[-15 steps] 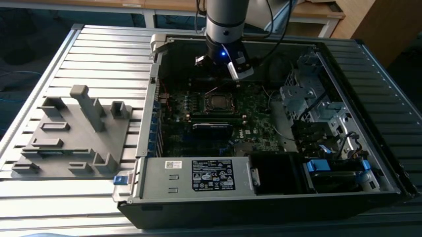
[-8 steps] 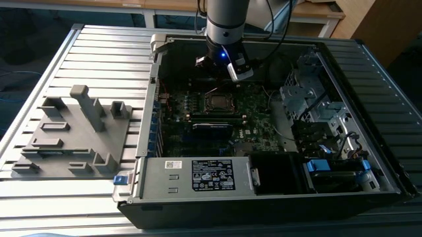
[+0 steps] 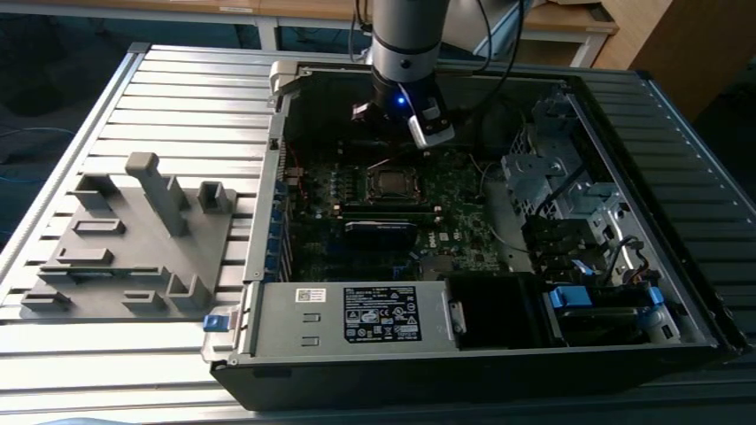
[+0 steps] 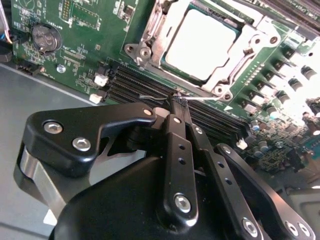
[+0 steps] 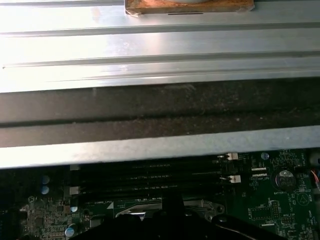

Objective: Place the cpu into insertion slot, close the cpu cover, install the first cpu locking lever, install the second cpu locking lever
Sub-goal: 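Install the first cpu locking lever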

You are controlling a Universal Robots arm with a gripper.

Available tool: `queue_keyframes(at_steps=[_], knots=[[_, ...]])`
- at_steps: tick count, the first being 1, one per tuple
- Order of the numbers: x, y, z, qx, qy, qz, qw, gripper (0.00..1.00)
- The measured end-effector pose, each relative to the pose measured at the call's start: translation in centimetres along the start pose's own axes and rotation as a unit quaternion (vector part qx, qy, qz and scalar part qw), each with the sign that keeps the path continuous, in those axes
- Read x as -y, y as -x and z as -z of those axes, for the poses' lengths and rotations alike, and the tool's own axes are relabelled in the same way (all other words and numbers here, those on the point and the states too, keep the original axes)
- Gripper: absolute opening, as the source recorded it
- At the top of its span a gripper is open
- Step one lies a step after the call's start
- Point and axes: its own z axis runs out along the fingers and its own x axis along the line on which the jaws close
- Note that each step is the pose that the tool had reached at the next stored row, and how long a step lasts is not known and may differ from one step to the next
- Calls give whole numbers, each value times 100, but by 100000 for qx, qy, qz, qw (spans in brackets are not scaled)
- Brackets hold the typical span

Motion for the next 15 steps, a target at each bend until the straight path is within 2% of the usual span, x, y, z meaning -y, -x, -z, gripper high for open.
queue_keyframes(at_steps=[4,7,11,15], knots=[[-3,11,-22,225,-48,-1259,99992,11],[-4,15,-31,504,-94,-2790,99960,11],[-7,17,-43,929,-163,-5115,99865,11],[-10,19,-53,1354,-259,-7495,99709,11]])
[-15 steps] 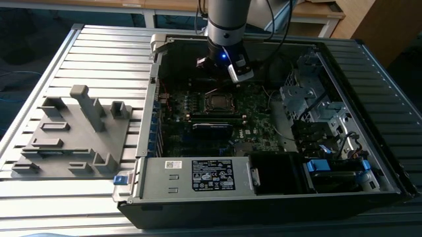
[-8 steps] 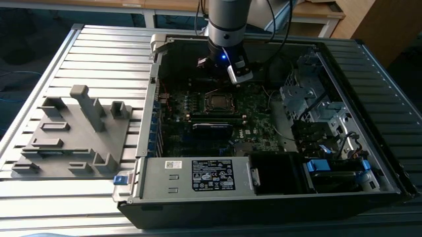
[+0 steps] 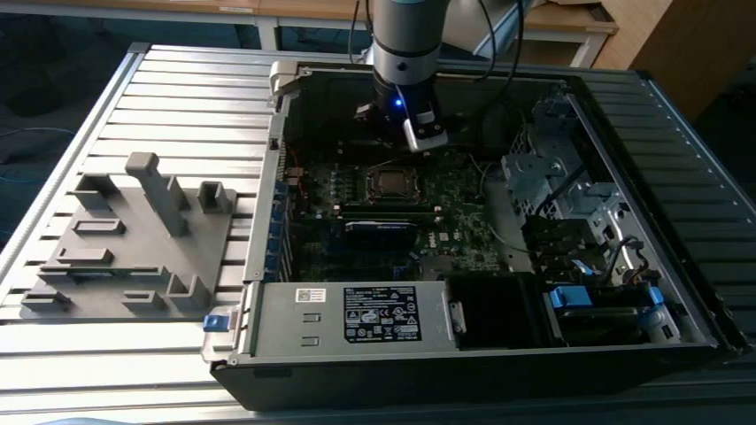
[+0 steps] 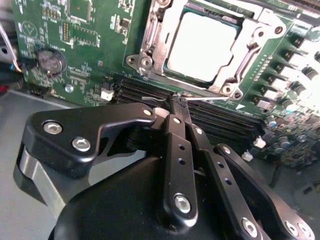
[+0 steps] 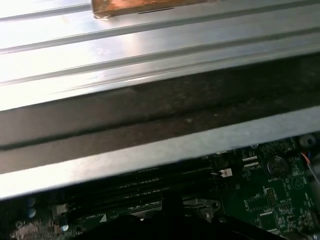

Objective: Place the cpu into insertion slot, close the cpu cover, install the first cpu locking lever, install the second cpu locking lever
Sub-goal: 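Install the first cpu locking lever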

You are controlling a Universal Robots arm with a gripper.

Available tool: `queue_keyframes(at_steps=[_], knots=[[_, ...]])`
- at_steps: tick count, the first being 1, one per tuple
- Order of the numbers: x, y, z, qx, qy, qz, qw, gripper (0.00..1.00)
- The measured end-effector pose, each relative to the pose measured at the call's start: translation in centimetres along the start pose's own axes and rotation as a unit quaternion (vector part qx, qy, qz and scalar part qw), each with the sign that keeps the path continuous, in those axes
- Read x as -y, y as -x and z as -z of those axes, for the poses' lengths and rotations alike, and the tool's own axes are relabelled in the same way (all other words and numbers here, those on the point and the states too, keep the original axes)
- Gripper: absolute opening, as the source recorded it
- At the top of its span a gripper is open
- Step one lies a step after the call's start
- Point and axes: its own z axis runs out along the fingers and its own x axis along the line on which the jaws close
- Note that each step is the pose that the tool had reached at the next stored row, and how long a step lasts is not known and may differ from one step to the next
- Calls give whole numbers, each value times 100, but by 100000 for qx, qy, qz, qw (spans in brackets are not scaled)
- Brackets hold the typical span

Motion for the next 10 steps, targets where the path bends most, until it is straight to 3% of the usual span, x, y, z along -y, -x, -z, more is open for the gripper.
queue_keyframes(at_steps=[3,7,10], knots=[[0,0,-9,348,-52,-1917,99981,11],[-1,-1,-22,817,-143,-4548,99893,11],[-23,-7,-31,978,-171,-5406,99849,11]])
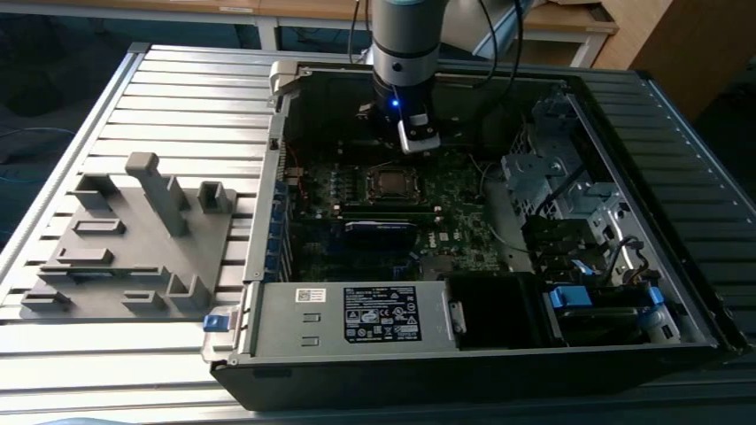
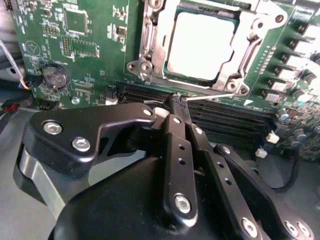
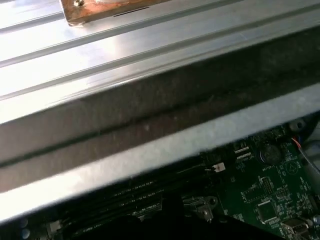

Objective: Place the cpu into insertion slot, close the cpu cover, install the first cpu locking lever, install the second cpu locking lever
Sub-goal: 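Install the first cpu locking lever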

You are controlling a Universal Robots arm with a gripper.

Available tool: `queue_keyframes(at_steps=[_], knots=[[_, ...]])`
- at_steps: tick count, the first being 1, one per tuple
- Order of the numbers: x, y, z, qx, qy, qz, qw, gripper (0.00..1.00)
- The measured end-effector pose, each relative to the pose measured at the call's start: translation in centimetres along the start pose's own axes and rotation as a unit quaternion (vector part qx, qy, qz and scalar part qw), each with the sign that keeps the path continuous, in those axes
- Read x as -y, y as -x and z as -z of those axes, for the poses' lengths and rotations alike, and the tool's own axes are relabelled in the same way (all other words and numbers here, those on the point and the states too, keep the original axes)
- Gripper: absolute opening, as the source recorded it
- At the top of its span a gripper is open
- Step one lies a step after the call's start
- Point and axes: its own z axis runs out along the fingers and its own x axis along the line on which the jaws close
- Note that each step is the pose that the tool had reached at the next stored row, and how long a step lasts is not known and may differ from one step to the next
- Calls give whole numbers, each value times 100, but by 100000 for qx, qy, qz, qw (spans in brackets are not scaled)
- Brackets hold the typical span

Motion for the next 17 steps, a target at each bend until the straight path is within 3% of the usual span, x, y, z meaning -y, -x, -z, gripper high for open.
queue_keyframes(at_steps=[6,9,12,17], knots=[[-34,-13,-7,91,-15,-500,99999,11],[-34,-13,-8,402,-145,-500,99998,11],[-33,-13,-16,805,-34,-440,99996,11],[-32,-16,-19,869,-5,-436,99995,11]])
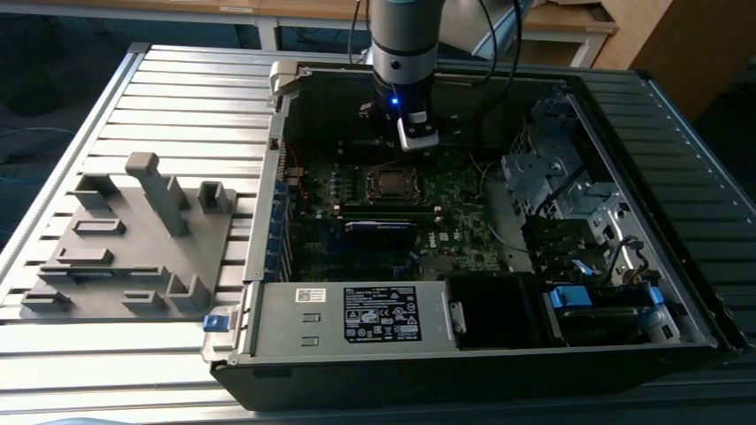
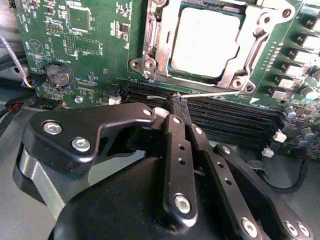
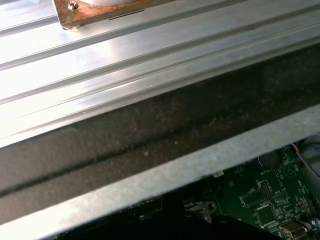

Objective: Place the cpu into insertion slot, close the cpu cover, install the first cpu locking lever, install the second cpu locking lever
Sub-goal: 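Install the first cpu locking lever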

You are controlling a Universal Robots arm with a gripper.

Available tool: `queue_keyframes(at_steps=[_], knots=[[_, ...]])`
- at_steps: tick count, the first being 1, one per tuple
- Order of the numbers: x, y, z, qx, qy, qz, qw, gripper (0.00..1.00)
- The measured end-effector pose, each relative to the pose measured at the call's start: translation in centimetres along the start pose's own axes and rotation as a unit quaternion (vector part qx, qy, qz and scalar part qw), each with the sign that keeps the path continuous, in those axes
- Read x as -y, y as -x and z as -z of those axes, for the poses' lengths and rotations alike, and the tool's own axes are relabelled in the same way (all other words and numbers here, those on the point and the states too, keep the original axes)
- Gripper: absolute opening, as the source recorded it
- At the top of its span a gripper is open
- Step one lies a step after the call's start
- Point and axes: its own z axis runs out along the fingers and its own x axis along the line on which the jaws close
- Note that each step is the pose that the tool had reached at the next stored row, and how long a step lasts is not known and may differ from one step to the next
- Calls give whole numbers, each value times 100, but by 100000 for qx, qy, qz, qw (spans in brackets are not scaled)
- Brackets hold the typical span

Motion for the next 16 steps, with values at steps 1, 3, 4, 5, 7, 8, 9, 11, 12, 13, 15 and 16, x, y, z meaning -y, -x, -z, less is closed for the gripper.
queue_keyframes(at_steps=[1,3,4,5,7,8,9,11,12,13,15,16], knots=[[3,-7,-4,188,65,28,100000,11],[12,-28,-12,935,262,168,99995,11],[17,-38,-16,1330,348,234,99990,11],[21,-47,-18,1703,427,291,99984,11],[27,-64,-20,2090,550,357,99976,11],[29,-69,-21,2114,563,360,99975,11],[32,-76,-21,2124,573,361,99975,11],[37,-89,-21,2122,564,362,99975,11],[39,-92,-23,2128,563,361,99975,11],[41,-96,-24,2138,567,366,99975,11],[43,-105,-27,2153,571,369,99975,11],[44,-112,-30,2166,577,374,99974,11]])
